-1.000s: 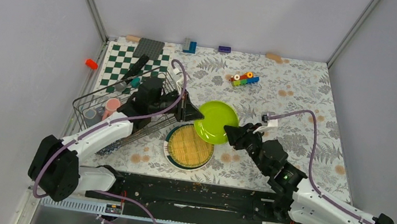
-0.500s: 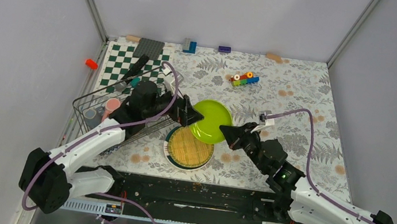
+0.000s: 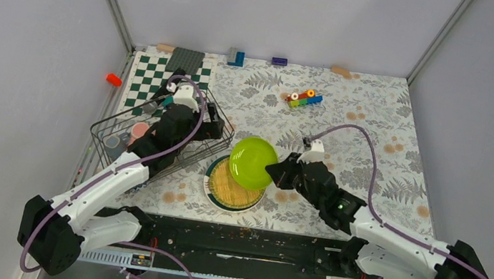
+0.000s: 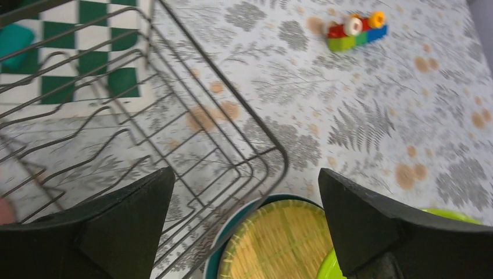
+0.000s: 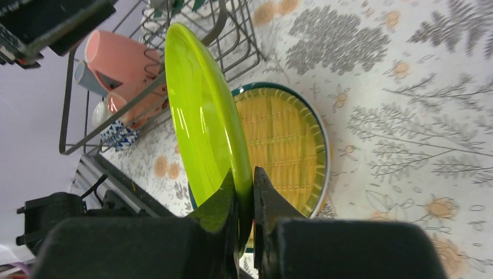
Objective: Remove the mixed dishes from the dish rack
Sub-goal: Place the plate at the center of the board.
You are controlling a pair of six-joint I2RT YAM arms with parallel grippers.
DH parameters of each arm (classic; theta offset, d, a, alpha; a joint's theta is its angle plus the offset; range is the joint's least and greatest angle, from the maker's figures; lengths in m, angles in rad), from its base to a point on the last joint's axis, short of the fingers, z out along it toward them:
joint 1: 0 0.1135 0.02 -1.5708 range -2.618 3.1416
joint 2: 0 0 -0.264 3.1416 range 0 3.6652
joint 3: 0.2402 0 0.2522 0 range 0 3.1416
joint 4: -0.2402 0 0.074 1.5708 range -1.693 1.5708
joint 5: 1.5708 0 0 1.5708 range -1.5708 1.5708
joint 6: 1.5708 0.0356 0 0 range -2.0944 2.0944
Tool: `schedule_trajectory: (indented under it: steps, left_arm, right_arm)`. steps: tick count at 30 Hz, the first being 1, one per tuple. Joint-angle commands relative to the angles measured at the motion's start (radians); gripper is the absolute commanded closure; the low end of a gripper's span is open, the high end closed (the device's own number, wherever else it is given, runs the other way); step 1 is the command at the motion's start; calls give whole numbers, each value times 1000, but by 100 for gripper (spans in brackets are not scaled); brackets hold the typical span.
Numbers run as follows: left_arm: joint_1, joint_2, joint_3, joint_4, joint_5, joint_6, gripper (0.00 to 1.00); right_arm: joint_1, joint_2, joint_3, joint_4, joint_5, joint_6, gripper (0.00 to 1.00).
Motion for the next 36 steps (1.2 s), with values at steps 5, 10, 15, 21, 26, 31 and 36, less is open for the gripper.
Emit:
schedule_trajectory:
  steps: [5,10,15,21,26,31,36]
  left_arm:
    - [0,-43,51,-124,-352,-100,1]
    - [0,-52,61,-172,-385,-113,1]
    - [0,-65,68,-206,-428,-134,1]
    - [0,-68,74,-248,-480,-146,1]
    - [0,-63,81,-259,-496,-150,1]
    - [0,-69,78,-267,-517,-157,1]
    - [1,-62,78,-284,-574,-185,1]
  right_arm:
    - [7,250,158,100,-279,77,98]
    - [7,431,251,104,-447,86,98]
    - [7,514,250,167,-515,121,96]
    - [-8,497,231,118,-441,112,96]
    - [-31,498,234,32,-400,133,93]
    - [-64,516,241,-35,-382,145,90]
    - [-68,537,256,-74,-374,131,70]
